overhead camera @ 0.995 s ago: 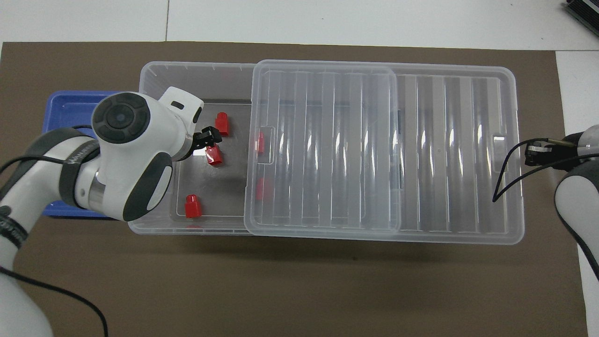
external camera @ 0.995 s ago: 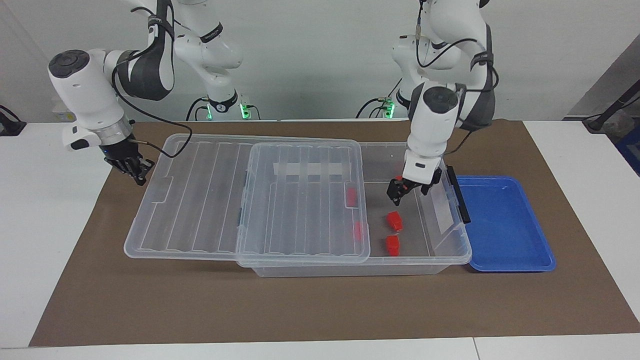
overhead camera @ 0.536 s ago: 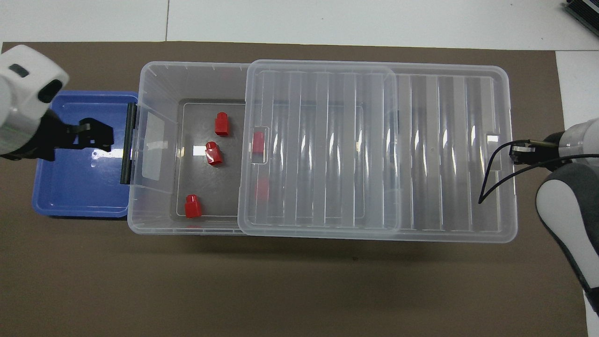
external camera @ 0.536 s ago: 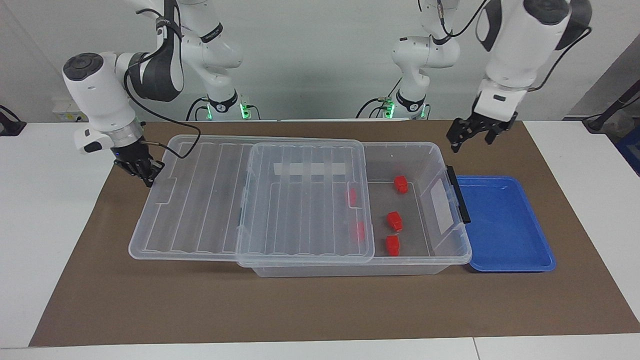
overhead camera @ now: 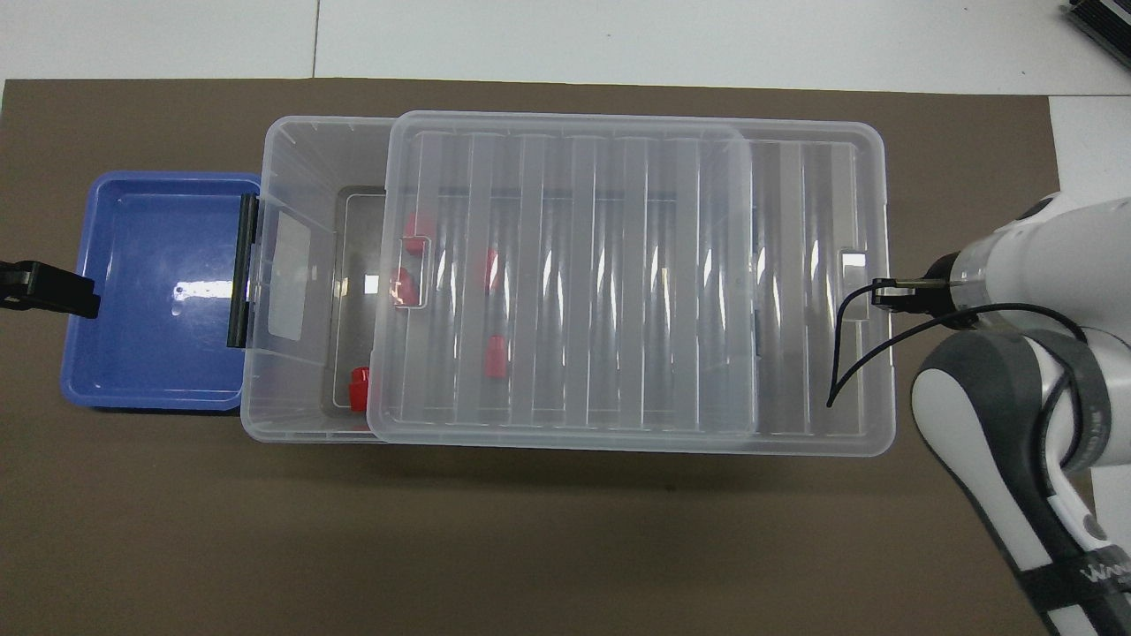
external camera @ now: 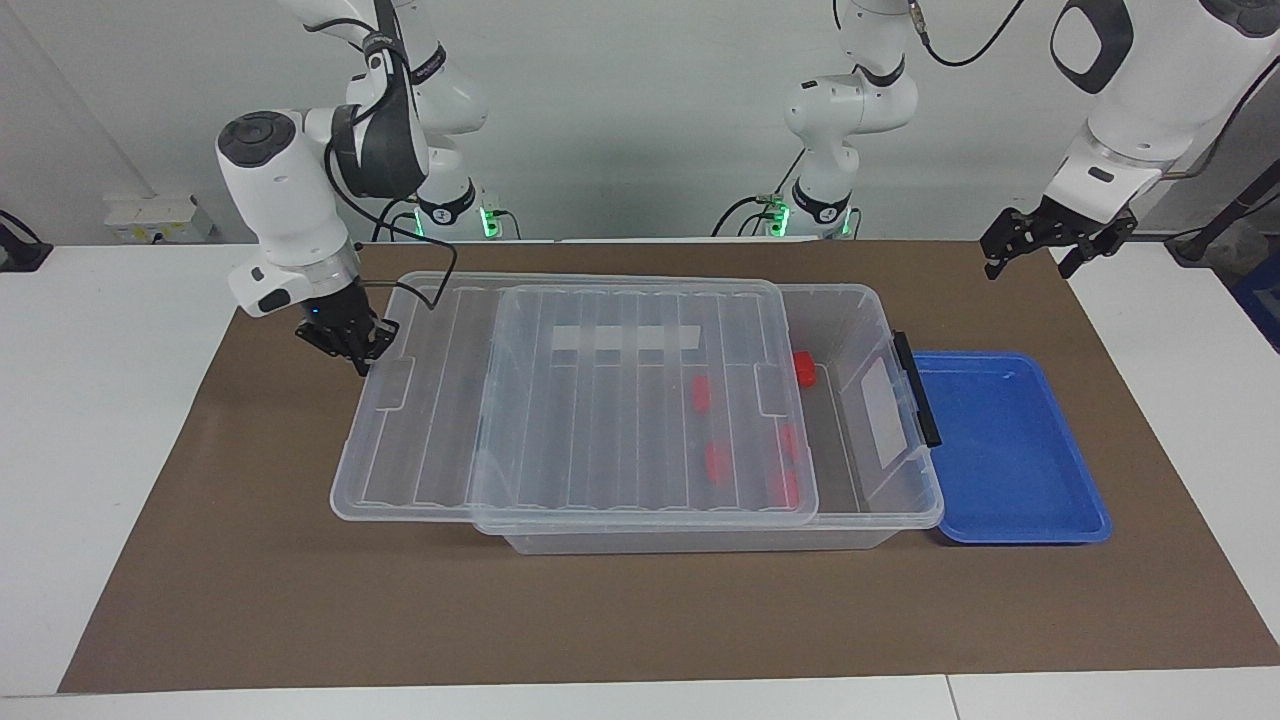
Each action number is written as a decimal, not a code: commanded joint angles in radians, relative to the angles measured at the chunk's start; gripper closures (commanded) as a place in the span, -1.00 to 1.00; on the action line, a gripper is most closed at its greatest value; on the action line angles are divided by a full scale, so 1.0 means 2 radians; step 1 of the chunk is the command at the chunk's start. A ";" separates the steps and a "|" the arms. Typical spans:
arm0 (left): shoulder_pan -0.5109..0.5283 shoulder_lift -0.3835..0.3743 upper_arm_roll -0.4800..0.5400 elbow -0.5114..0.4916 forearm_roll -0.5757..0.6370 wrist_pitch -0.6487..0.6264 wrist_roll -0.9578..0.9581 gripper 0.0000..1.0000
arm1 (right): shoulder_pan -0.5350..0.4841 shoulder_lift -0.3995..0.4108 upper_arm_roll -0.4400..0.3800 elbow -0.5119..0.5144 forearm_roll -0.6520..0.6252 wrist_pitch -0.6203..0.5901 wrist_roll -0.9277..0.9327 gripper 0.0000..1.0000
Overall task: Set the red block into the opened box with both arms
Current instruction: 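Slide the clear lid shut with the right gripper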
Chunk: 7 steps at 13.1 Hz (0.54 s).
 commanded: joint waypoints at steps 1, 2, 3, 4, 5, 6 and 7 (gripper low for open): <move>-0.004 -0.016 0.005 -0.020 -0.005 0.017 0.003 -1.00 | 0.023 0.005 0.002 -0.011 0.033 0.019 -0.015 1.00; -0.003 -0.018 0.005 -0.023 -0.005 0.023 0.005 -1.00 | 0.032 0.006 0.001 -0.012 0.034 0.029 -0.015 1.00; -0.003 -0.018 0.005 -0.024 -0.005 0.026 0.007 -1.00 | 0.041 0.009 0.001 -0.012 0.034 0.035 -0.014 1.00; -0.003 -0.019 0.005 -0.026 -0.005 0.027 0.007 -1.00 | 0.049 0.010 0.001 -0.012 0.034 0.041 -0.010 1.00; -0.003 -0.019 0.005 -0.029 -0.005 0.030 0.007 -1.00 | 0.053 0.010 0.001 -0.012 0.034 0.044 -0.010 1.00; -0.003 -0.019 0.005 -0.030 -0.005 0.035 0.007 -1.00 | 0.057 0.013 0.001 -0.012 0.034 0.045 -0.009 1.00; -0.003 -0.020 0.005 -0.034 -0.005 0.037 0.007 -1.00 | 0.062 0.013 0.001 -0.011 0.034 0.045 -0.007 1.00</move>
